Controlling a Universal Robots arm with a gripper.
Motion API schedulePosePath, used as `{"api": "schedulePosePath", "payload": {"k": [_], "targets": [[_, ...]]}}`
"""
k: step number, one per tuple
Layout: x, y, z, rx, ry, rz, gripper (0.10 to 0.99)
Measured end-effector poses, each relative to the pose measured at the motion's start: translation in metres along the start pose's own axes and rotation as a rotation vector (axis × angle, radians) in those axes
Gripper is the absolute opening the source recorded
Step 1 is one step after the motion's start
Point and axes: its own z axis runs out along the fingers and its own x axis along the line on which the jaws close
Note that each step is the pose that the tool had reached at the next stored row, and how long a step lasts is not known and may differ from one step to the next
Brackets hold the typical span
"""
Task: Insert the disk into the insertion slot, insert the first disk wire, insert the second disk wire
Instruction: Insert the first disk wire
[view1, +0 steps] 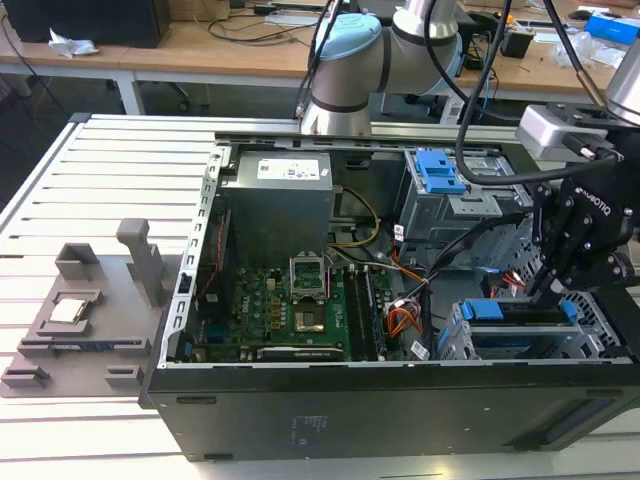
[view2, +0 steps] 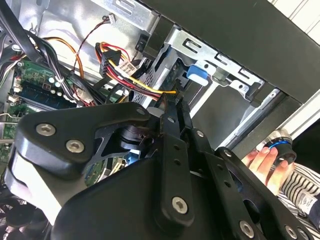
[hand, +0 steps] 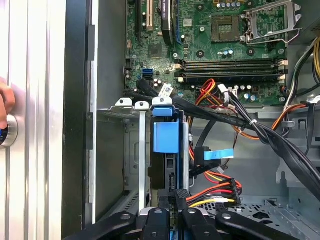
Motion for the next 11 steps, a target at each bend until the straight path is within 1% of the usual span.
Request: {"api": "schedulePosePath", "payload": {"k": [6, 8, 11], "targets": [[-0.0007, -0.0008, 0.0051, -0.004, -0.0002, 0.003, 0.165], [-0.0009, -0.0012, 0.0067, -0.005, 0.0011, 0.003, 0.165], [-0.0012, -0.0012, 0.0076, -0.006, -0.0012, 0.004, 0.173]]}}
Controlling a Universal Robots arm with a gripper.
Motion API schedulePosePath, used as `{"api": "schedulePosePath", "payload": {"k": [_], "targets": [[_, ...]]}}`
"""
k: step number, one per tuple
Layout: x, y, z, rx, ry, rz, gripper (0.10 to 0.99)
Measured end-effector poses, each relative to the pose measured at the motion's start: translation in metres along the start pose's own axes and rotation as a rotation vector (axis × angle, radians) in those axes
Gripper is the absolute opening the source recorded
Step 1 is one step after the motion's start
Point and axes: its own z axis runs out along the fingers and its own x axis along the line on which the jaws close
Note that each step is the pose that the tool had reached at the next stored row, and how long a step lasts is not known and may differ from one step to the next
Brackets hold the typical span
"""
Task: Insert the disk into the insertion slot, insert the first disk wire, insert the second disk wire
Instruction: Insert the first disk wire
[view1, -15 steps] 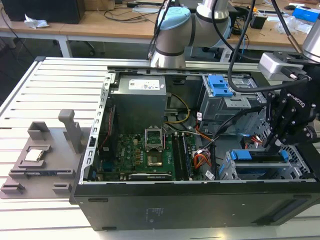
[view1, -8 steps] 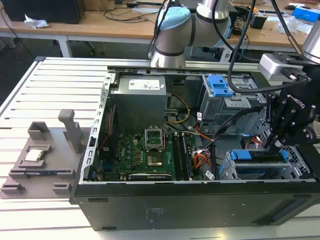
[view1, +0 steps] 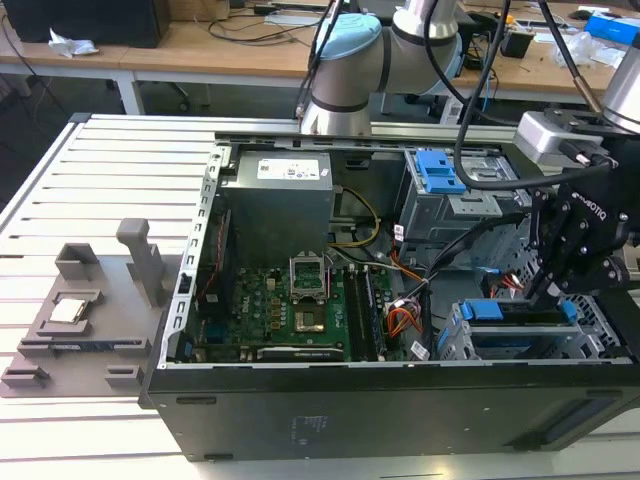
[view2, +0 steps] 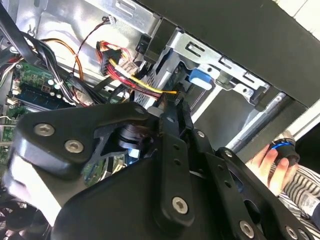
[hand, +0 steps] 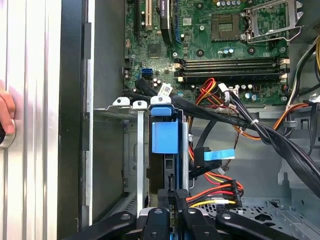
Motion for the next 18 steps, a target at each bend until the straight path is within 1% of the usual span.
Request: {"api": "schedulePosePath", "payload": {"k": [1, 2, 3, 5, 6, 9, 11, 12, 14, 15, 18], "targets": [[0.0, 0.0, -0.0002, 0.0, 0.0006, 0.0, 0.239], [0.0002, 0.0, -0.0009, 0.0, 0.0012, 0.0, 0.239], [0.0008, 0.0003, -0.0051, 0.0, 0.0011, 0.0, 0.239], [0.0033, 0.0014, -0.022, 0.0, 0.0011, 0.0, 0.239], [0.004, 0.0016, -0.027, 0.0, 0.0012, 0.0, 0.239], [0.0048, 0.0022, -0.0358, 0.0, 0.0011, 0.0, 0.239], [0.0041, 0.0024, -0.0388, 0.0, 0.0014, 0.0, 0.239], [0.0036, 0.0025, -0.0402, 0.0, 0.0011, 0.0, 0.224], [0.0029, 0.0027, -0.043, 0.0, 0.0013, 0.0, 0.106], [0.0027, 0.0028, -0.0443, 0.0, 0.0012, 0.0, 0.106], [0.0028, 0.0028, -0.0446, 0.0, 0.0013, 0.0, 0.106]]}}
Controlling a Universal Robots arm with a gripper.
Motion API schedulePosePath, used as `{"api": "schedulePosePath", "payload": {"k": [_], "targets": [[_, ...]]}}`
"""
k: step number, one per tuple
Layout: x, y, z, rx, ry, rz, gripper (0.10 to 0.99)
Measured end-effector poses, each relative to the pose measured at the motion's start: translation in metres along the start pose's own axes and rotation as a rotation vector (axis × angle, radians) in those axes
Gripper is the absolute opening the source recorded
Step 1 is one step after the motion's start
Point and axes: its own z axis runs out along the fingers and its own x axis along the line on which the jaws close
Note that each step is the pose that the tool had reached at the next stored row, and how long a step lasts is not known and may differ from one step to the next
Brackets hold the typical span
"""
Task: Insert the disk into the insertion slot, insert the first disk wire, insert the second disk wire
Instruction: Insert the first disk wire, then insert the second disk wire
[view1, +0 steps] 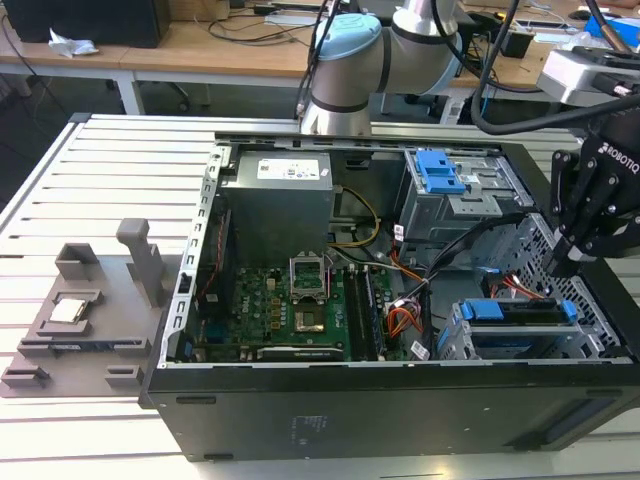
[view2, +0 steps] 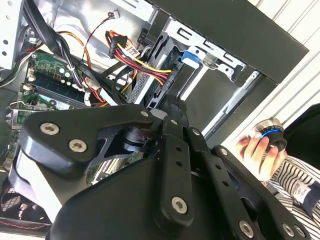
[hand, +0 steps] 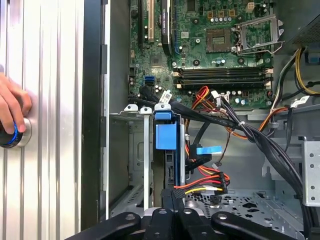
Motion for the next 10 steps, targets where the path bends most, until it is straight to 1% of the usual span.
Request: {"api": "schedulePosePath", "payload": {"k": [6, 7, 10], "targets": [[0.0, 0.0, -0.0003, 0.0, -0.0012, 0.0, 0.106], [0.0001, 0.0011, -0.0001, 0.0, -0.0041, 0.0, 0.106], [0.0001, 0.0056, 0.0003, 0.0, -0.0044, 0.0, 0.106]]}}
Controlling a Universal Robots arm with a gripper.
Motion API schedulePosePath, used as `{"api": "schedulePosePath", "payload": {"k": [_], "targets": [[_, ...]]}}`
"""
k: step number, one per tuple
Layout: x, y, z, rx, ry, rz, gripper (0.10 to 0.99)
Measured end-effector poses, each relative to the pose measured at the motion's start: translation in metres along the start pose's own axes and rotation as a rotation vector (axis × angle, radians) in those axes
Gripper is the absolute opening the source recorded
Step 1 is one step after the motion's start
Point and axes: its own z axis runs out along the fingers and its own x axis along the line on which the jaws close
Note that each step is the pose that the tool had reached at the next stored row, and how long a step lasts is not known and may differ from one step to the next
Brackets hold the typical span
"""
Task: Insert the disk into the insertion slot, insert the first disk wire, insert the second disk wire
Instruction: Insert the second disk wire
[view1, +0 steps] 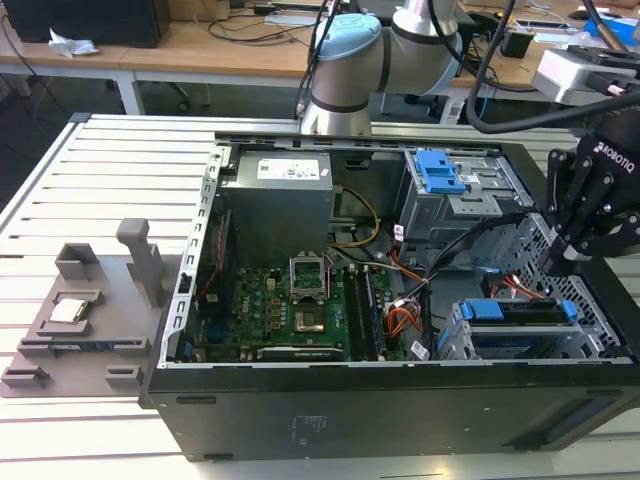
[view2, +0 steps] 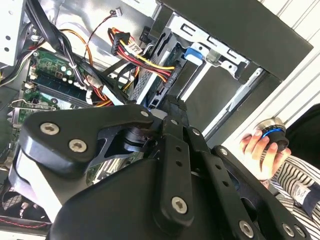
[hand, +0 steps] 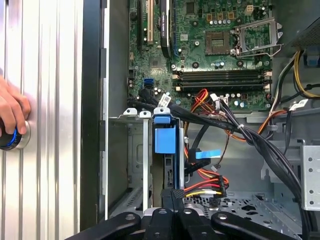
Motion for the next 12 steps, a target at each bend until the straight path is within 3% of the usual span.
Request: {"api": "schedulePosePath", "payload": {"k": [7, 8, 9, 12], "targets": [[-0.0016, 0.0136, 0.0028, 0.0, -0.0021, 0.0, 0.106], [-0.0044, 0.0157, 0.0026, 0.0, -0.0014, 0.0, 0.106], [-0.0133, 0.0206, 0.0016, 0.0, 0.0032, 0.0, 0.106], [-0.0136, 0.0244, 0.0017, 0.0, 0.0034, 0.0, 0.106]]}}
